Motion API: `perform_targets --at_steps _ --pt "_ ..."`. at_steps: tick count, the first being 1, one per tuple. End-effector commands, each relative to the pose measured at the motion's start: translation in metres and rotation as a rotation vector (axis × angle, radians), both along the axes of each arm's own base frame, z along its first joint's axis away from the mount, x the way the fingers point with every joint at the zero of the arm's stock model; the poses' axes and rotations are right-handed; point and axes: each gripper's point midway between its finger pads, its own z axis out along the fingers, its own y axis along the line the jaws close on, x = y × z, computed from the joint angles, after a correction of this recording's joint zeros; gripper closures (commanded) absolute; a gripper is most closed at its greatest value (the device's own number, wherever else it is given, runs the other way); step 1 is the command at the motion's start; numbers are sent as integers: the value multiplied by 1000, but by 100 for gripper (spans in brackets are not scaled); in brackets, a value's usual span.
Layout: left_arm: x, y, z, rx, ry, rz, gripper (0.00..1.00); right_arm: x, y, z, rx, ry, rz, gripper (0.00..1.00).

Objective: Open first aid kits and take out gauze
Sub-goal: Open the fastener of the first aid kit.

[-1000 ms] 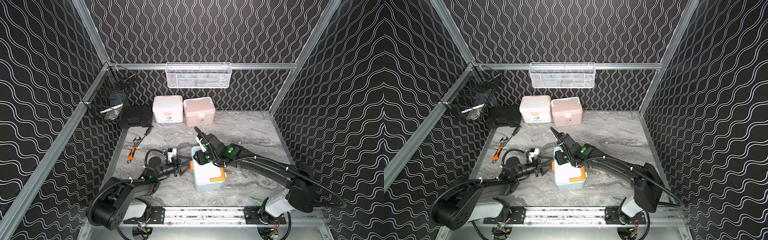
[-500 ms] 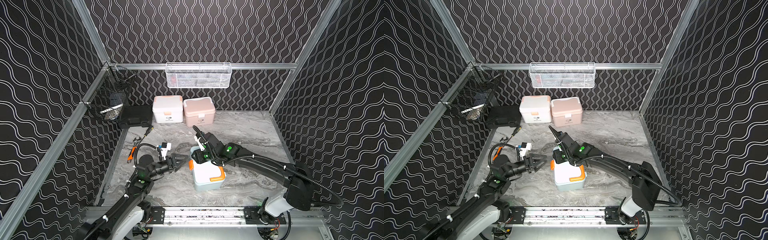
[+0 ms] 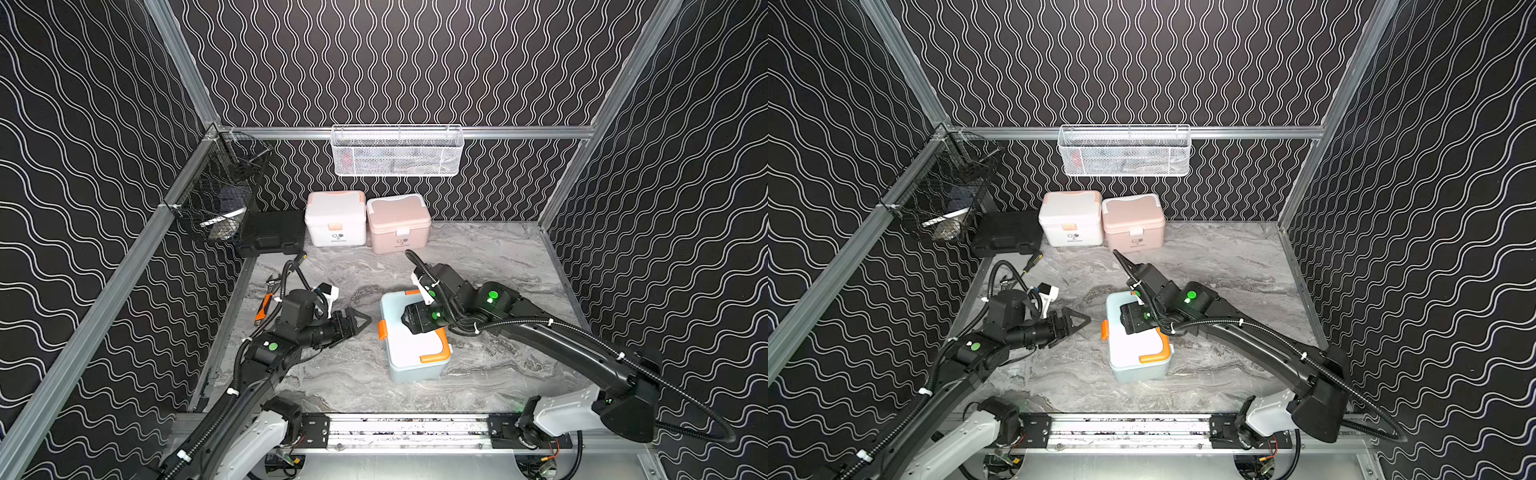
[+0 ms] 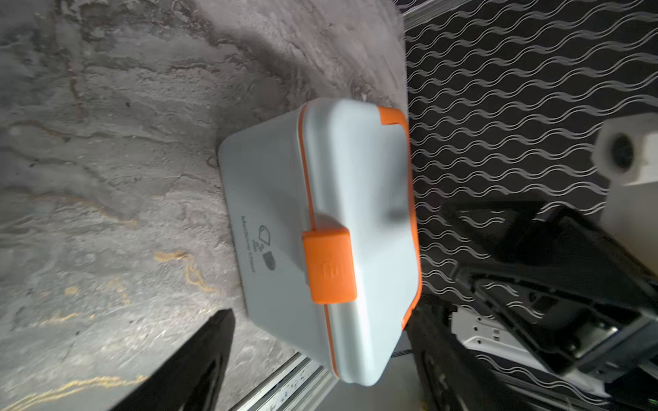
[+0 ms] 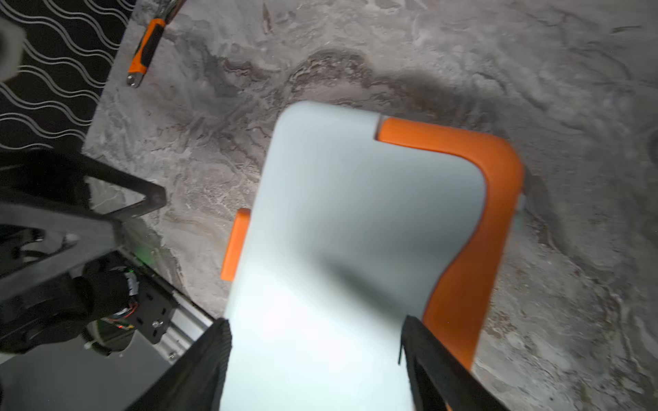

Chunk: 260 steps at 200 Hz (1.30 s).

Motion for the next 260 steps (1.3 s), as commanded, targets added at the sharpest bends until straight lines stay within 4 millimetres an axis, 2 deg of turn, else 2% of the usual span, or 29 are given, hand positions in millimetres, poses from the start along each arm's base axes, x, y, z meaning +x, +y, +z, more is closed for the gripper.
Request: perform_targets --at_steps 1,36,62,80,117,137,140,152,185,222,245,260 --pt "-9 9 -21 193 46 -10 12 6 -31 -14 -104 -21 -93 21" --pt "-3 -16 -21 293 25 -72 1 5 -45 -36 -113 29 -120 20" --pt "5 -33 -22 339 9 -110 1 5 -47 -47 -112 59 -118 19" --pt "13 -40 -32 388 24 -131 1 4 -46 -50 -112 72 -115 19" --pt "18 -26 -51 504 57 -113 5 3 -46 -56 -112 90 -112 19" --pt "11 -15 -52 522 56 -86 8 3 -46 -55 -107 90 -113 19" --pt "10 -13 -52 525 56 -82 8 0 -50 -64 -125 106 -112 19" --pt "5 -8 -55 529 61 -70 10 0 -51 -67 -125 113 -115 19" --pt "-9 10 -73 571 101 -45 12 1 -48 -67 -117 119 -107 19" --pt "-15 32 -79 594 125 8 13 0 -45 -66 -106 125 -99 19" --pt "-14 30 -81 564 134 4 14 0 -43 -64 -89 127 -96 19" --pt "-13 20 -70 504 116 -15 16 -1 -41 -59 -71 127 -89 18"
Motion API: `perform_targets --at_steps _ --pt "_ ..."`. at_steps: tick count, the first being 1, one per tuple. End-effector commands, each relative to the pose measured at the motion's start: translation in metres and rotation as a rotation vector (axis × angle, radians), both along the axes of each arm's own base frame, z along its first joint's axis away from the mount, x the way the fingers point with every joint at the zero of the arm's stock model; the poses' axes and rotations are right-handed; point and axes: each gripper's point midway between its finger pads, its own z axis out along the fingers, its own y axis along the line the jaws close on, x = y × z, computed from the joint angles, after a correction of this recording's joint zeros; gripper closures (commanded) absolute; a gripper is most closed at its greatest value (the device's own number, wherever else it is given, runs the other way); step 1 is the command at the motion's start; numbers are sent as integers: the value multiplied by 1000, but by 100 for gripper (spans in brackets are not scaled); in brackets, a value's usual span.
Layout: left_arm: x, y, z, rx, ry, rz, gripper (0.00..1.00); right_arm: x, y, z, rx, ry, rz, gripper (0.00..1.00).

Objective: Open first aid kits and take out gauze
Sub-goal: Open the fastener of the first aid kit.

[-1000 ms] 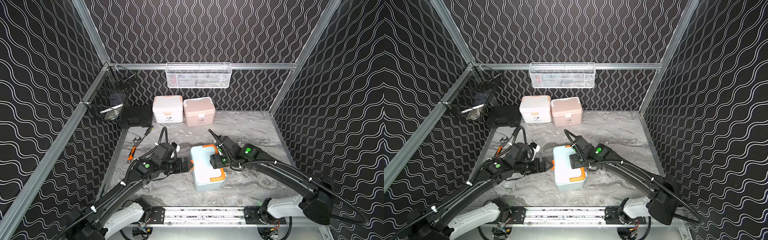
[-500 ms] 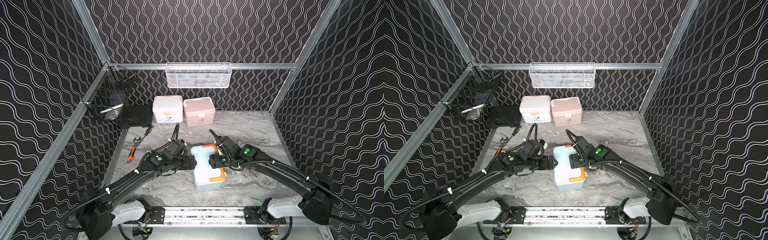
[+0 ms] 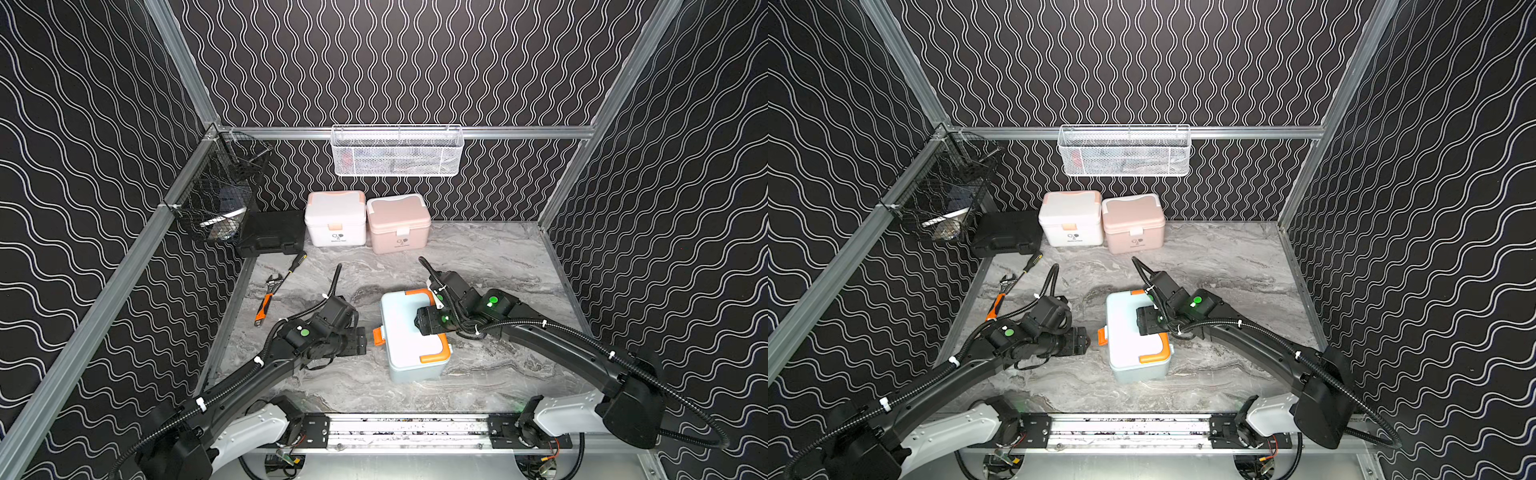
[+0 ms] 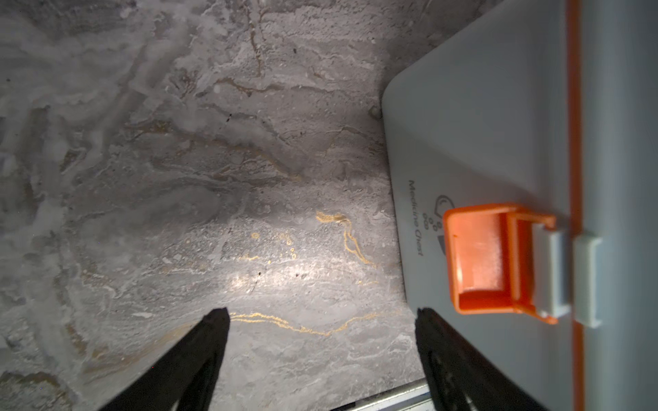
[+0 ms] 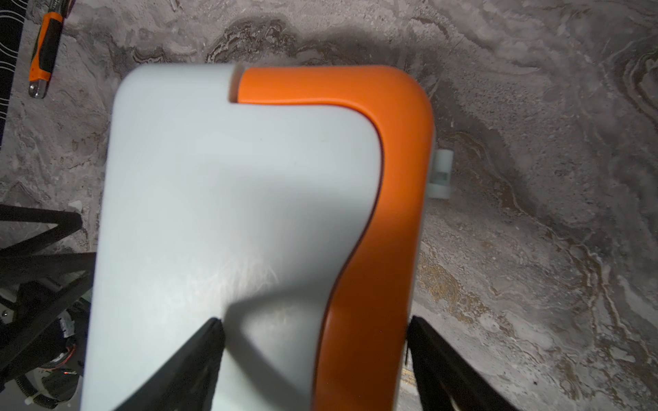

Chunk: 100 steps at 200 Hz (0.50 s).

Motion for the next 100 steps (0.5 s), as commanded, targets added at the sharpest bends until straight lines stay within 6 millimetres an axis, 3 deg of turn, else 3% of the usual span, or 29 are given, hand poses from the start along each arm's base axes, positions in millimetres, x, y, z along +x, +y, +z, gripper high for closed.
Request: perform_targets --at_steps 1,39,61,81,100 --pt "0 -9 10 -63 -7 -12 16 -14 -10 -7 -43 63 13 18" --pt "0 -32 67 -257 -101 -49 19 -13 -9 8 41 52 3 19" --pt "2 -55 92 -413 -126 -83 28 -10 -10 13 122 68 -7 27" --pt "6 -75 101 -511 -111 -114 35 -9 -10 11 177 95 -12 35" --pt "13 -81 97 -513 -100 -121 36 -11 -10 5 192 123 -11 39"
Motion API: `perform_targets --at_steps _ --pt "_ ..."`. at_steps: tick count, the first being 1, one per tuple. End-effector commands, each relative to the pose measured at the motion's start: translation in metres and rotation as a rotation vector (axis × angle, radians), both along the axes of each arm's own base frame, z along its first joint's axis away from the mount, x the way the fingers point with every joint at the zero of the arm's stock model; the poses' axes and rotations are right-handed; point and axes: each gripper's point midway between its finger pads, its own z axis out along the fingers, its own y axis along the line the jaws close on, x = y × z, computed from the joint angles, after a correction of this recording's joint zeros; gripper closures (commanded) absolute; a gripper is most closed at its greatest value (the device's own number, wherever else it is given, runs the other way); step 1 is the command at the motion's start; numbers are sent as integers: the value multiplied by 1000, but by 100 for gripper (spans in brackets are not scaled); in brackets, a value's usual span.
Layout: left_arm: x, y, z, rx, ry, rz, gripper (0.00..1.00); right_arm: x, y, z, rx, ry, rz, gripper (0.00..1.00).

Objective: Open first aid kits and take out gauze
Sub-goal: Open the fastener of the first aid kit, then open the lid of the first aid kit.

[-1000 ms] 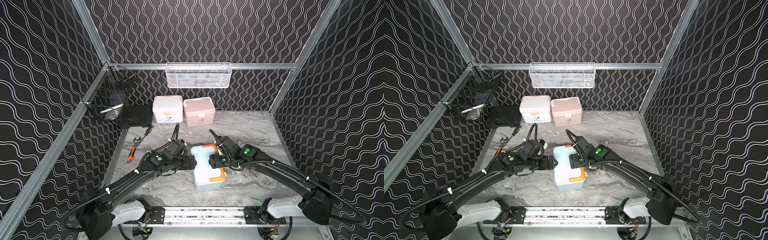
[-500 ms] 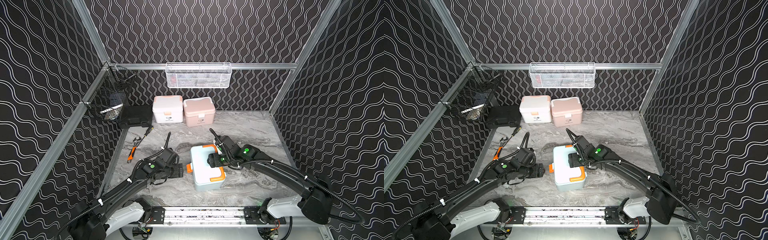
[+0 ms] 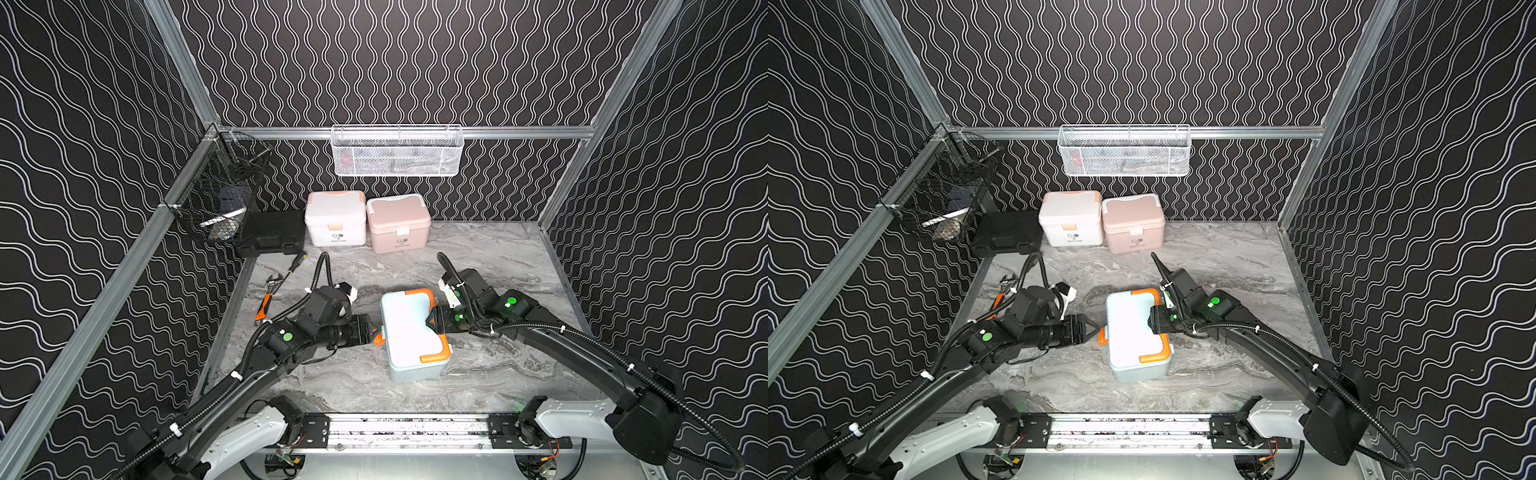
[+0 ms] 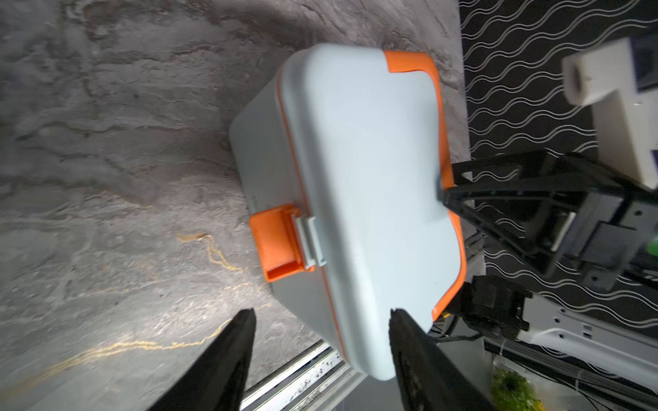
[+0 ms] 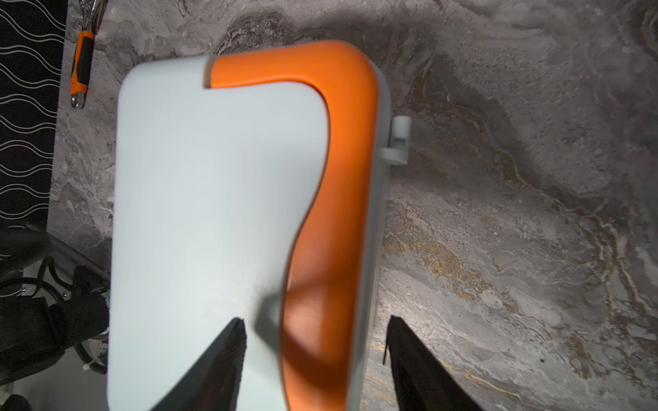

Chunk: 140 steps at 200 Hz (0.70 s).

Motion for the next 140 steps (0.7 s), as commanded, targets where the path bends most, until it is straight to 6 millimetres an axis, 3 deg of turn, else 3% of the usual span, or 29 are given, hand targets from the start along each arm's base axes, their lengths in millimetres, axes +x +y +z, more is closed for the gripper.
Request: perform_targets --at_steps 1,78,140 --pt "7 -20 13 -95 -6 -38 36 -3 10 1 79 36 15 39" --pt "21 -34 -8 -87 36 -58 36 -10 17 -8 135 91 53 45" --pt "15 -16 -18 4 48 -25 33 -13 18 -13 138 109 57 44"
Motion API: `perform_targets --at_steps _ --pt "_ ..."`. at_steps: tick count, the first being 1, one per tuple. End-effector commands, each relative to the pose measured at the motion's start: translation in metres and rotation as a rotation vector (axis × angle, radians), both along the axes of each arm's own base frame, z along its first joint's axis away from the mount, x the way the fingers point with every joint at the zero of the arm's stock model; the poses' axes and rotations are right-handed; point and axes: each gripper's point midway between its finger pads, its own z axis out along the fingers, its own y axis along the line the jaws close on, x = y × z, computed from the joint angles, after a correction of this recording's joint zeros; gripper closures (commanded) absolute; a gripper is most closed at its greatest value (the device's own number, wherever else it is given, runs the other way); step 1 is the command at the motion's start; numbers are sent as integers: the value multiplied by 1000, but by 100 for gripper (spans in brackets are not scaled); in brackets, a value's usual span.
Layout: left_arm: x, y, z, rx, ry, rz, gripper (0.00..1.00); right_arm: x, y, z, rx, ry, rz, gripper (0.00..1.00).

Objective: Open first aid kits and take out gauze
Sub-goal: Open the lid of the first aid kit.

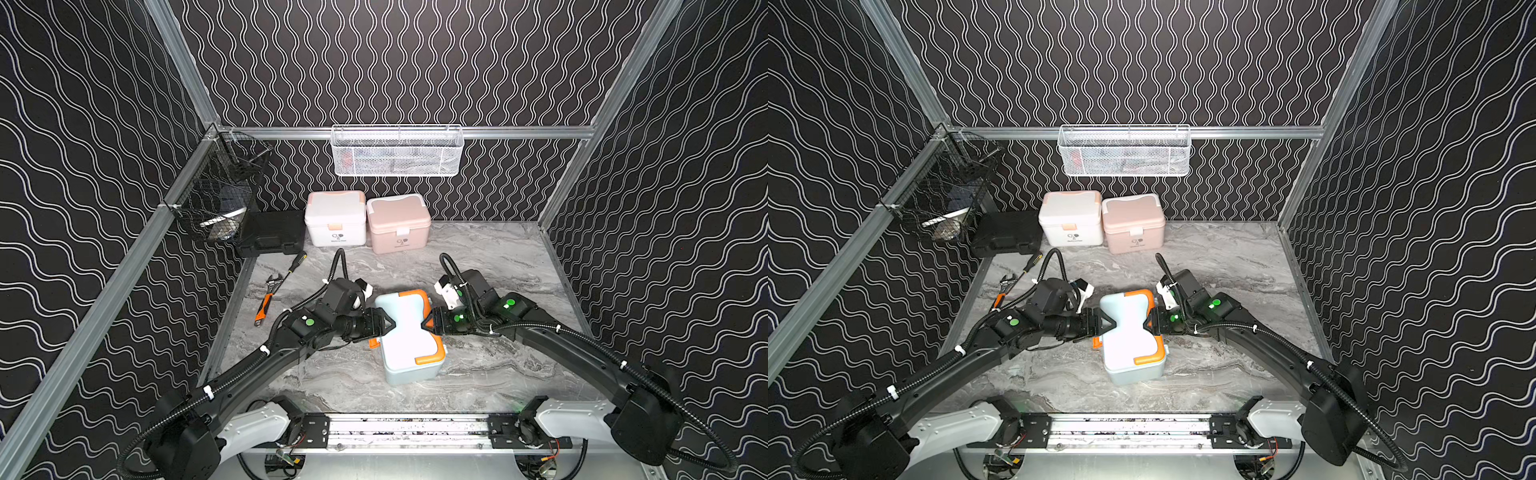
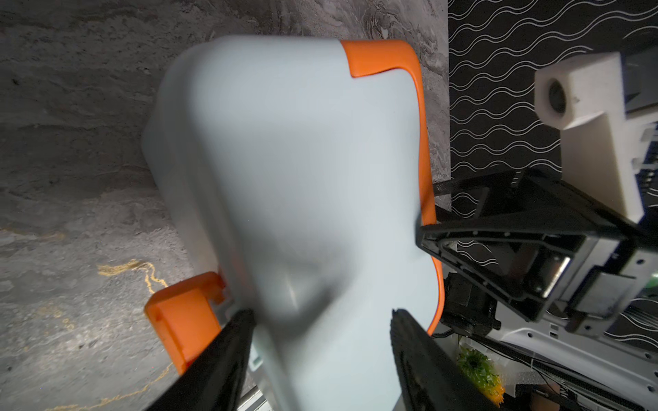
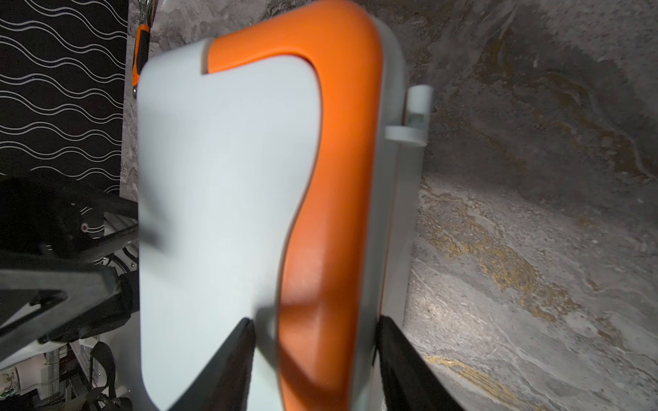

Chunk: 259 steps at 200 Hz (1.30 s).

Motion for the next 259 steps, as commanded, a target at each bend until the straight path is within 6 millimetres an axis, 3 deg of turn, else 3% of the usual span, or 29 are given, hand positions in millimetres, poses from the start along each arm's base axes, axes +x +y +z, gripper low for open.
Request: perform_targets --at_steps 1,130,259 --pt "-3 10 -1 46 -17 16 33 -6 0 -6 -5 33 10 44" --pt "-4 8 -10 41 5 4 26 -10 7 -8 29 63 26 43" --pt "-2 -17 37 -228 -18 -32 22 -23 27 -9 159 131 63 43"
